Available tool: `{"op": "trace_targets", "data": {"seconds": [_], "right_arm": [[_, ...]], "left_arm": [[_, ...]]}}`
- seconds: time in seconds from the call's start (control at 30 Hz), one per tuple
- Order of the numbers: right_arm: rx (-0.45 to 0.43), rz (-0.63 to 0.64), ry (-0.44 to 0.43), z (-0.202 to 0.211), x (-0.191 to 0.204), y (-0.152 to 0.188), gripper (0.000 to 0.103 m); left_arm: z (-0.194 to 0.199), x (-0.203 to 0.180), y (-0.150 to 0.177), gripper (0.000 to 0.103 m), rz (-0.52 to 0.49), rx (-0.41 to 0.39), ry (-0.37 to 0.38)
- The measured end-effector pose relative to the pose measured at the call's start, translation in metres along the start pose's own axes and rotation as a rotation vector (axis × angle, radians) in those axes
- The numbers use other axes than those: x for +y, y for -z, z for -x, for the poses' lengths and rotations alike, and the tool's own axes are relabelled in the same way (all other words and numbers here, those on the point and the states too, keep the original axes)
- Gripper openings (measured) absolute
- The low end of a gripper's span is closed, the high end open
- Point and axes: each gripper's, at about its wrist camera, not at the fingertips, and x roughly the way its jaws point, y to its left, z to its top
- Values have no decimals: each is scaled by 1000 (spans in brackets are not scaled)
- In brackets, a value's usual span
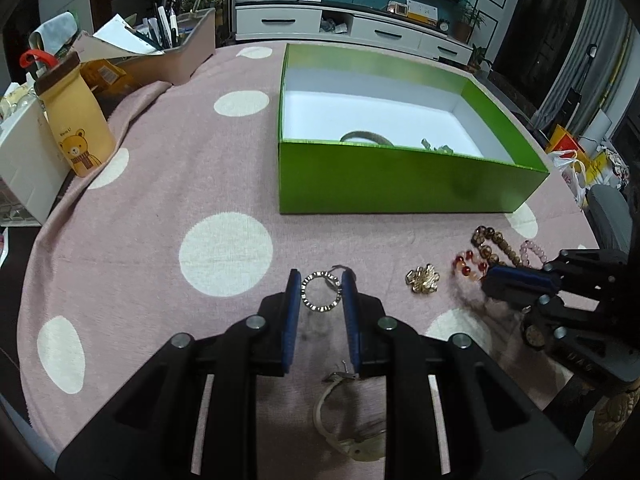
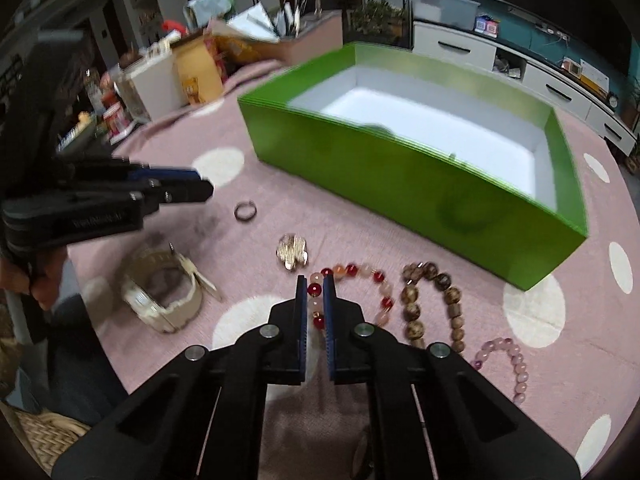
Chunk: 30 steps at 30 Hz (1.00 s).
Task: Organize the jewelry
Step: 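Carry ring and bracelet over the green box and open both tools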
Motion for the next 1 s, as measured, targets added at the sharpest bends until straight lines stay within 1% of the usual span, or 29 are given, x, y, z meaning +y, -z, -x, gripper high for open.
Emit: {"op": "trace_targets", "data": {"seconds": [0.23, 0.4, 0.73, 1.0], "right_arm": [[-103, -103, -60, 28, -16, -8, 7], [-166, -133, -83, 48, -22, -17, 7], [-279, -133, -64, 87, -29, -41, 7], [-328, -119, -38, 101, -33, -60, 7]], "left_arm": [[11, -1, -8, 20, 12, -24, -16], [21, -5, -17, 20, 14, -51, -25], [38, -19, -44, 20, -11, -111, -22], [45, -33, -67, 20, -40, -150, -25]]}}
